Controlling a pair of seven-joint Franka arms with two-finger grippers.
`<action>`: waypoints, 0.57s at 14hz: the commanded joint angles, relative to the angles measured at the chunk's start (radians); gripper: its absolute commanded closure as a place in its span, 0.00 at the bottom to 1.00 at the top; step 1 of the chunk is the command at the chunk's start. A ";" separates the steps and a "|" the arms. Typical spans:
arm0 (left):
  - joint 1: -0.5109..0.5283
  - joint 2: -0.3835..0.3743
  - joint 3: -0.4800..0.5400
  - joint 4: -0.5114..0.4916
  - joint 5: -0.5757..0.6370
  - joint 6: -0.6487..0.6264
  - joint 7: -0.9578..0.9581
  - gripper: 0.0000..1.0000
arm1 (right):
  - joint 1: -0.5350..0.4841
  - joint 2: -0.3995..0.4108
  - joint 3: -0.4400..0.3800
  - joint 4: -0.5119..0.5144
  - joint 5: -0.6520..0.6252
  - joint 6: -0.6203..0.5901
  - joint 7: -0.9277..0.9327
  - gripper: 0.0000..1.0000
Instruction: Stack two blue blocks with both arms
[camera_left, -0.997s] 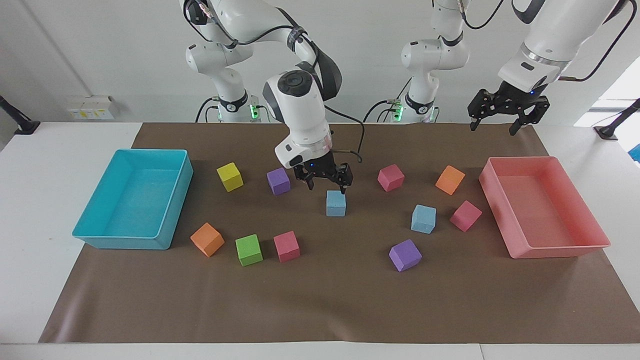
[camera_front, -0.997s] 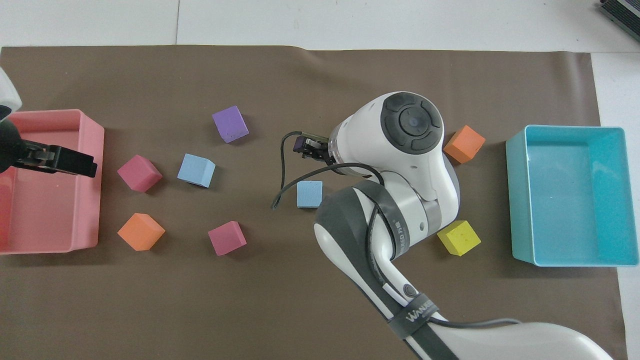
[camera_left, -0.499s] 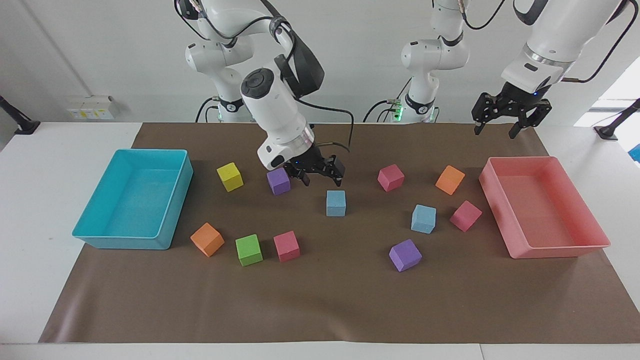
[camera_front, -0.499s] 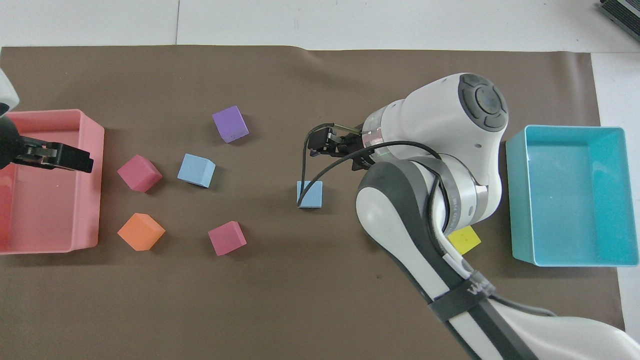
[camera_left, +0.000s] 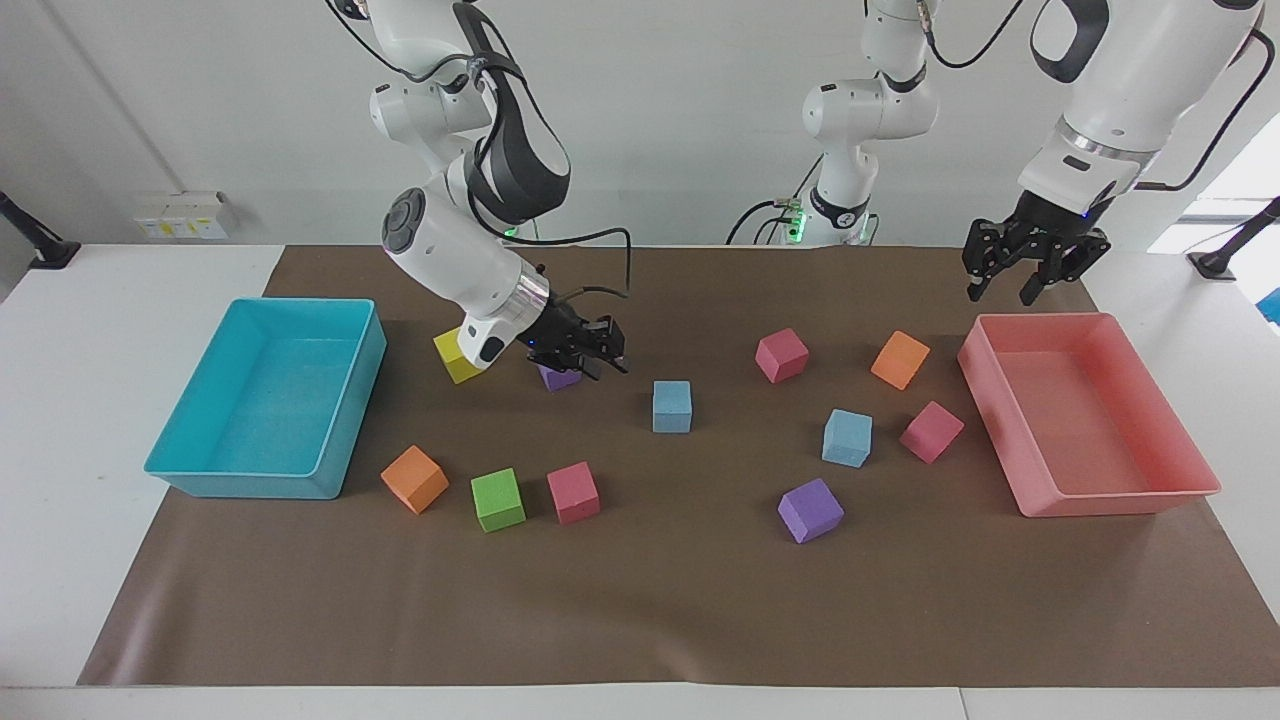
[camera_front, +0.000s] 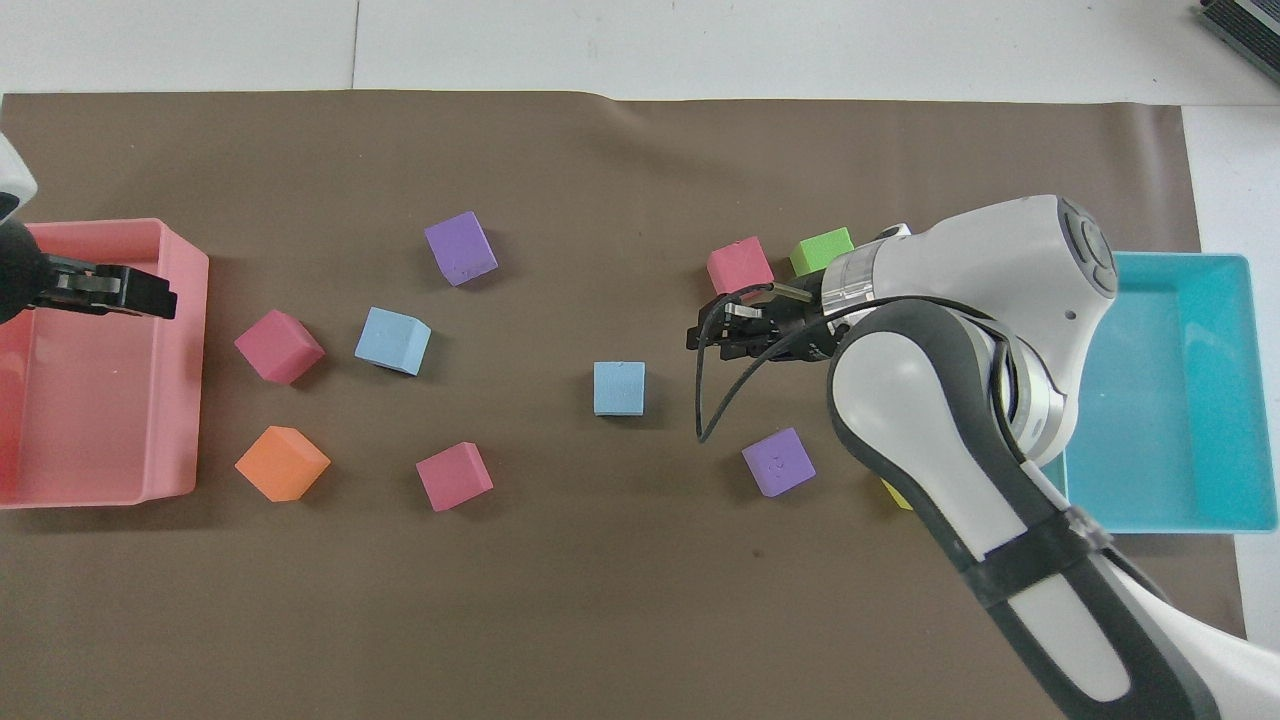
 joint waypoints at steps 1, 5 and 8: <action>0.013 -0.012 -0.012 -0.094 0.008 0.113 0.002 0.20 | -0.009 -0.034 0.010 -0.094 0.089 0.053 -0.024 1.00; -0.010 -0.015 -0.014 -0.253 0.003 0.326 0.005 0.18 | -0.011 0.022 0.012 -0.137 0.213 0.125 -0.066 1.00; -0.039 0.000 -0.014 -0.343 0.003 0.472 0.008 0.18 | 0.002 0.056 0.010 -0.169 0.317 0.153 -0.177 1.00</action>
